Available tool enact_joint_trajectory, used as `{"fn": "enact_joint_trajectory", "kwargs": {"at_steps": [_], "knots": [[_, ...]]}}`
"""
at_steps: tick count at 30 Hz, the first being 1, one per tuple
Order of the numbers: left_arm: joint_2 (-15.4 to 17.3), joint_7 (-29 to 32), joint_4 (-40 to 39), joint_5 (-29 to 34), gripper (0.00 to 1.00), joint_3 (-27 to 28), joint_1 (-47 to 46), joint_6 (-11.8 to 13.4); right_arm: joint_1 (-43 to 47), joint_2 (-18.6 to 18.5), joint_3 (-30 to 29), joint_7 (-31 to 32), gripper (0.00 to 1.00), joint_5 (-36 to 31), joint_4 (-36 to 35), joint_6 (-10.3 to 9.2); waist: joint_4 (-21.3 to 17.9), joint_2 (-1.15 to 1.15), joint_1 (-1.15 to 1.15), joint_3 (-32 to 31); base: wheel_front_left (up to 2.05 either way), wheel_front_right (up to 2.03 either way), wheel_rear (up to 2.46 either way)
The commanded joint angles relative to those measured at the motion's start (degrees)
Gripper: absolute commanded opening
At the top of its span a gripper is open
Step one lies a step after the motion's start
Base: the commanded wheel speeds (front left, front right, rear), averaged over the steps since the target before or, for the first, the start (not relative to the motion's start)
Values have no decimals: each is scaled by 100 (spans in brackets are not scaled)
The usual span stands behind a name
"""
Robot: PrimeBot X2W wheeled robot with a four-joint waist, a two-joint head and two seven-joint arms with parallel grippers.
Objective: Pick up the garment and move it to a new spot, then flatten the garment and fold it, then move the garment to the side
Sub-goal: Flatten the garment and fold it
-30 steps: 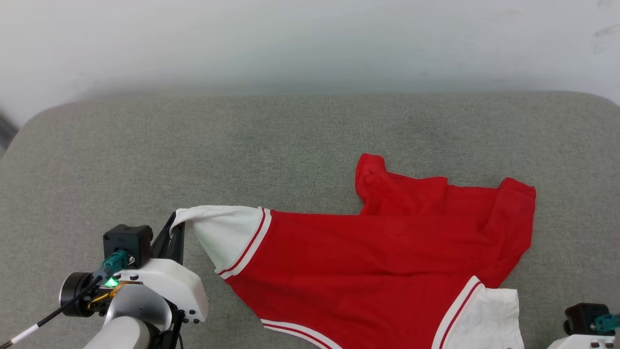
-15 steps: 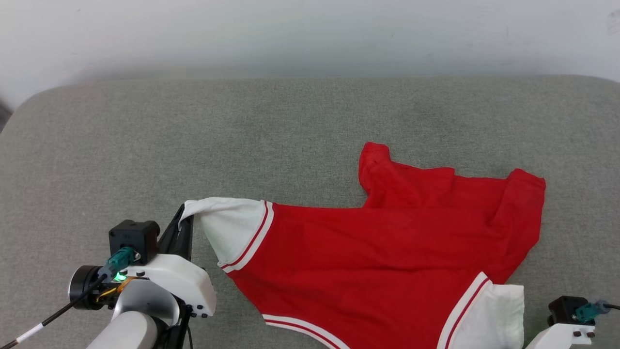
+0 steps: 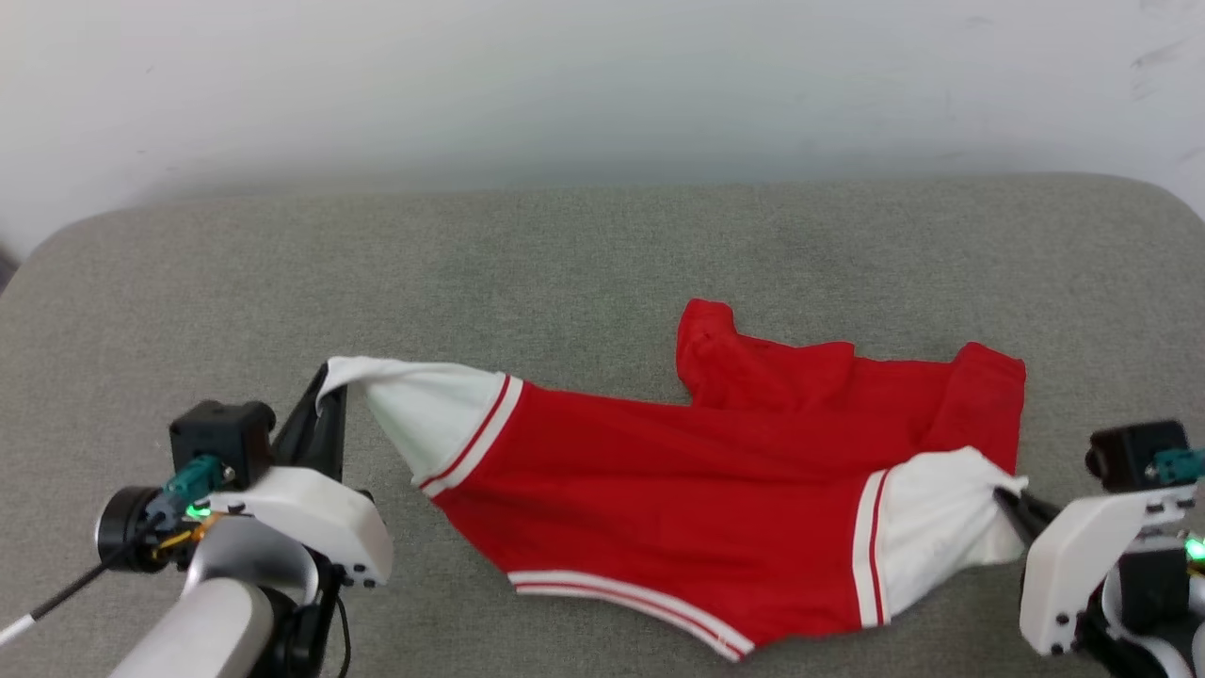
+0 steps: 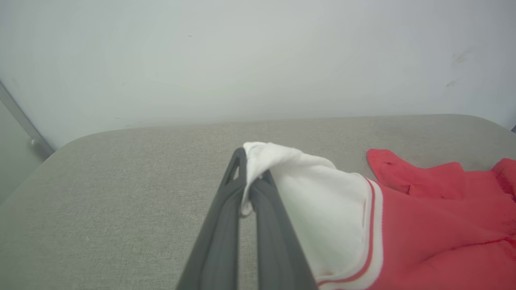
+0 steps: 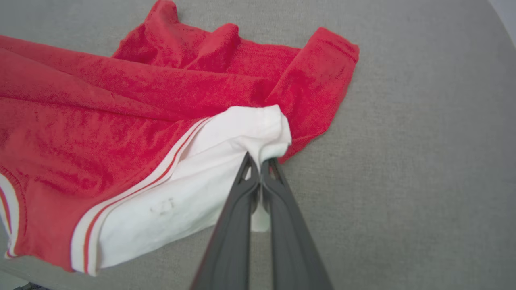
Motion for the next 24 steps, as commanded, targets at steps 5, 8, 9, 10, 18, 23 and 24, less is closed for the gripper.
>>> {"fn": "enact_joint_trajectory", "kwargs": {"at_steps": [5,8,9,10,18,23,24], "knots": [[112,114,58,-98,0,223,-718,-208,-1049,-131,-85,-205,0,-157,-172,-4,6,0,0,-37,0,0,0],[88,208,293,-173,0,293,-1306,-428,-1765,-154,-67,-337,0,-256,6,-4,33,0,0,66,0,0,0],[39,230,393,-224,0,322,-1535,-521,-2030,-107,-54,-372,0,-224,93,-4,45,0,0,121,0,0,0],[41,253,488,-204,0,336,-1758,-587,-2284,-140,-23,-416,0,-281,188,-3,55,0,0,187,0,0,0],[-118,251,1295,-93,0,451,-3608,-1014,-4191,-160,131,-832,0,-280,1007,-4,74,0,0,897,0,0,0],[-264,-62,2043,53,0,550,-4921,-1307,-5560,-235,270,-1284,0,-328,1708,-4,80,0,0,1486,0,0,0],[-290,-125,2179,92,0,569,-5175,-1346,-5829,-252,290,-1396,0,-348,1844,-4,80,0,0,1603,0,0,0]]}}
